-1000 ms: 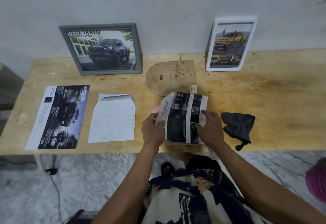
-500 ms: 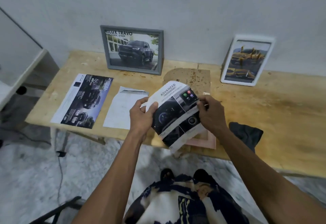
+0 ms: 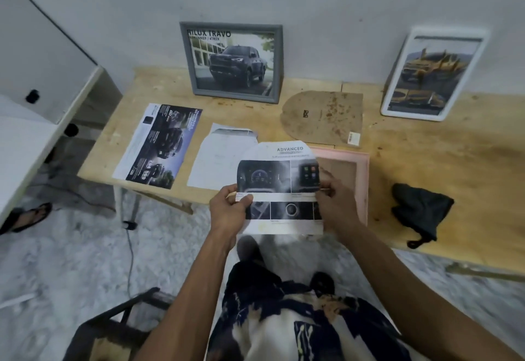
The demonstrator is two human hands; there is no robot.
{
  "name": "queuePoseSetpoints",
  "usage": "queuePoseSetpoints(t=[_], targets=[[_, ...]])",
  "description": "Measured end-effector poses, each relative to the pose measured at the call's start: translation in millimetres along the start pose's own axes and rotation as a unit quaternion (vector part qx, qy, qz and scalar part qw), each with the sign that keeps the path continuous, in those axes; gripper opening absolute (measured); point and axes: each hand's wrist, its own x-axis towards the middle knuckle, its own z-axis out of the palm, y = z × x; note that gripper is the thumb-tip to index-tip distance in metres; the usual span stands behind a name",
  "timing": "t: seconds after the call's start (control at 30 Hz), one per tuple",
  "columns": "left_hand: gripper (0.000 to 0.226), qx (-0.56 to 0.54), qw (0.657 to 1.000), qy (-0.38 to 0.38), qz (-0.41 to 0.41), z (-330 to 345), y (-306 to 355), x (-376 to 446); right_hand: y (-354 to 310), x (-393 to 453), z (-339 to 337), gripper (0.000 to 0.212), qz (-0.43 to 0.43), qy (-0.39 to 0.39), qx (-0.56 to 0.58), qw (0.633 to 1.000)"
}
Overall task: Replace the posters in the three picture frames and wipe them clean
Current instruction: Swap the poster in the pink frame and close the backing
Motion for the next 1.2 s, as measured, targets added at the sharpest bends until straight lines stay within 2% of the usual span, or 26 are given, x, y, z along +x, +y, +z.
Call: queuePoseSetpoints(t=[0.2, 0.4, 0.57, 0.73, 0.83, 0.97, 1.1, 1.2], targets=[[0.032, 0.012, 1.000, 0.015, 0.015, -48.3, 24.4, 67.6, -41.9, 20.5, 64.9, 0.023, 0.010, -0.039, -0.026, 0.999], [0.031, 0.088, 0.994, 0.028, 0.056, -134.2, 55.5, 164.7, -94.3, 45.7, 175.8, 0.019, 0.013, -0.062, -0.029, 0.998], [0.026, 0.151, 0.986, 0.047, 0.056, -220.7, 67.3, 241.1, -132.3, 47.1, 277.8, 0.020, 0.034, -0.046, -0.030, 0.998], [0.032, 0.208, 0.975, 0.044, 0.071, -269.0, 70.5, 290.6, -149.2, 54.8, 353.1, 0.015, 0.049, -0.006, -0.043, 0.998], [0.035, 0.238, 0.967, 0.032, 0.080, -280.7, 69.3, 308.4, -156.6, 56.3, 380.8, 0.017, 0.061, 0.012, -0.072, 0.996], [0.035, 0.277, 0.956, -0.021, 0.093, -286.6, 61.8, 324.4, -158.1, 62.8, 401.6, 0.023, 0.095, 0.045, -0.090, 0.990], [0.044, 0.345, 0.930, -0.071, 0.109, -289.6, 54.3, 336.9, -156.0, 61.2, 408.0, 0.029, 0.102, 0.072, -0.109, 0.986], [0.042, 0.386, 0.913, -0.093, 0.098, -292.4, 49.2, 343.1, -153.6, 59.7, 411.8, 0.033, 0.112, 0.068, -0.129, 0.983]])
